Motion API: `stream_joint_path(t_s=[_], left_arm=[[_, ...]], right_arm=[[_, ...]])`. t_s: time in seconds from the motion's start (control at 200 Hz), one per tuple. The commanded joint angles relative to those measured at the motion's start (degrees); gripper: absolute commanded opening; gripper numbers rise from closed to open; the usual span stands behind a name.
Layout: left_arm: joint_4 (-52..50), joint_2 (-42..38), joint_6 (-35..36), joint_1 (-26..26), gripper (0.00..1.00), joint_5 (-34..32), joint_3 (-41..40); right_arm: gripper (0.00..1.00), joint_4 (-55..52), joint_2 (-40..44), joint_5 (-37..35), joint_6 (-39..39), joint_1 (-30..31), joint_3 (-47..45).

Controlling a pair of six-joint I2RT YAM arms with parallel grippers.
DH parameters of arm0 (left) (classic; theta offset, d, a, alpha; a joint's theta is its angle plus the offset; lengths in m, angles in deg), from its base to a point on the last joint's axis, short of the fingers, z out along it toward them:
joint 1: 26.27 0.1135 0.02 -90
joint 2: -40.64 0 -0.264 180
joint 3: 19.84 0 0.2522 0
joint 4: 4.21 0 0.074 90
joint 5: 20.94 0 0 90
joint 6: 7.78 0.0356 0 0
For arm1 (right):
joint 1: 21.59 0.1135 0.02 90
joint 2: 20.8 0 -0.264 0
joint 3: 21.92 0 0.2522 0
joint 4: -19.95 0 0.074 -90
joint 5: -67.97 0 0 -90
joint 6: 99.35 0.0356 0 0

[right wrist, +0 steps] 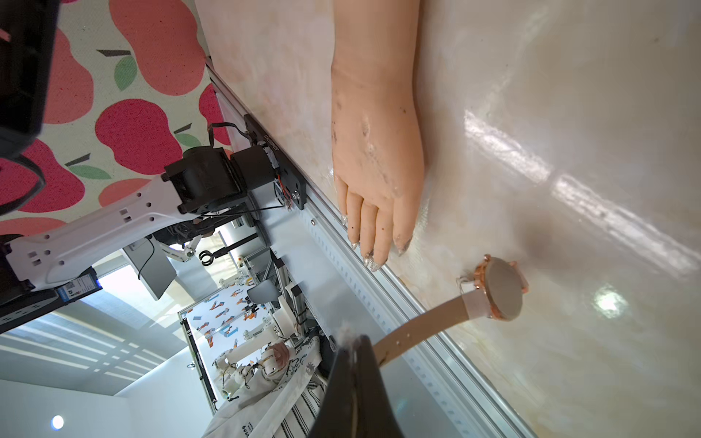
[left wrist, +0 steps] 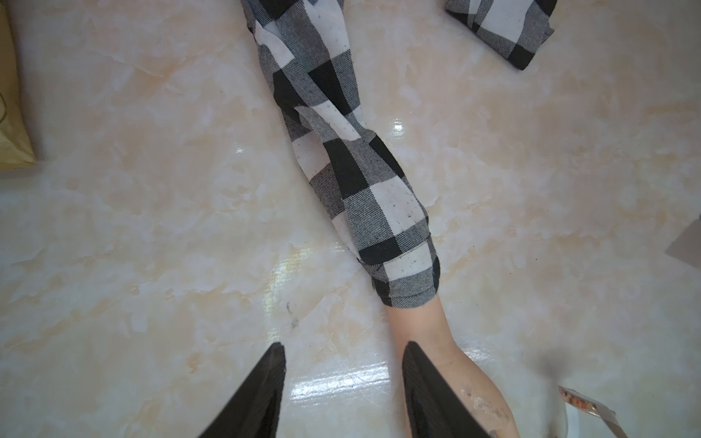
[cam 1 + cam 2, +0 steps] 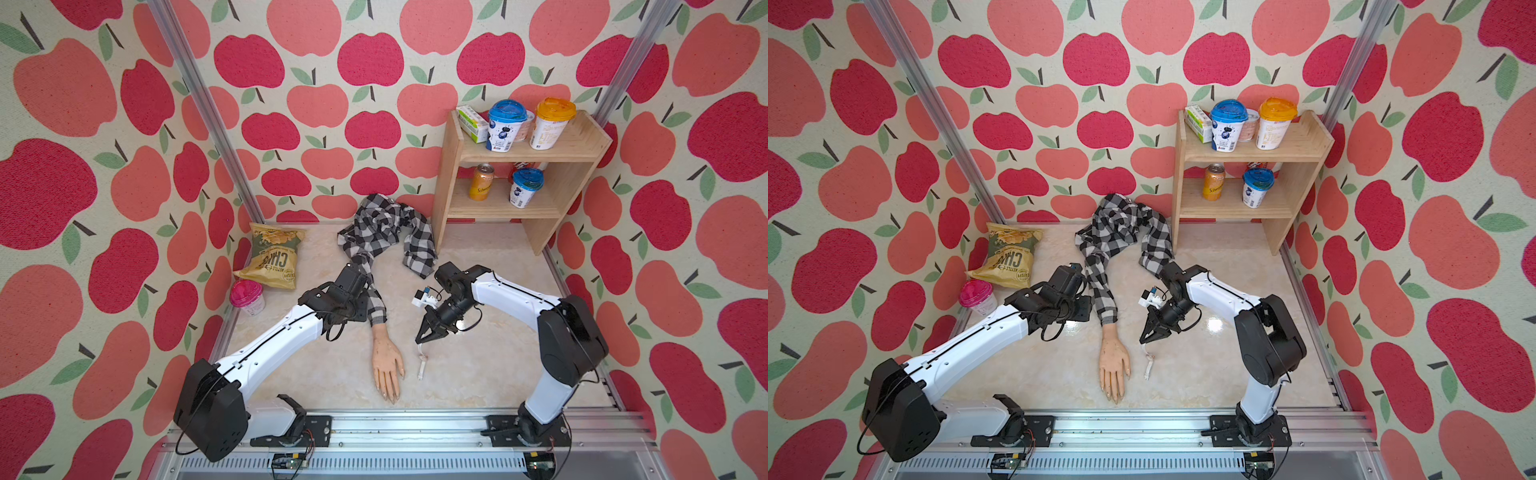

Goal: Take off the watch
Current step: Place the watch at the center of the board.

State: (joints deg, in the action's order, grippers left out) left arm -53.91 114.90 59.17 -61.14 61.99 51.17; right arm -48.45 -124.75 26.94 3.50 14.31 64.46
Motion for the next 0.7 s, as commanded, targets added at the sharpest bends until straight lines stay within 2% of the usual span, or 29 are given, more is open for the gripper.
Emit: stream_joint_path(t_s=[0.0, 0.1, 0.26, 0.485, 0.695], left_arm=[[-0.5, 0.9, 0.5, 0.2, 0.54, -0.8, 2.7], [-1.0, 2.9, 2.1, 0.3, 0.54, -0.6, 4.8], [-0.5, 5.0, 3.4, 0.6, 0.54, 0.2, 6.6], [-0.4, 8.2, 4.3, 1.0, 0.54, 1.3, 8.2], [-0.8, 9.6, 5.4, 1.7, 0.54, 2.2, 10.0]], right_arm=[[0.00, -2.3, -6.2, 0.2, -8.2, -2.0, 6.1], [0.00, -3.8, -11.1, -1.4, -11.0, -3.3, 9.9], [0.00, -10.3, -18.0, -7.6, -16.6, -4.2, 17.3], [0.00, -16.6, -23.7, -16.7, -18.9, -8.3, 29.0], [0.00, -21.2, -31.3, -29.9, -18.6, -9.7, 40.0]])
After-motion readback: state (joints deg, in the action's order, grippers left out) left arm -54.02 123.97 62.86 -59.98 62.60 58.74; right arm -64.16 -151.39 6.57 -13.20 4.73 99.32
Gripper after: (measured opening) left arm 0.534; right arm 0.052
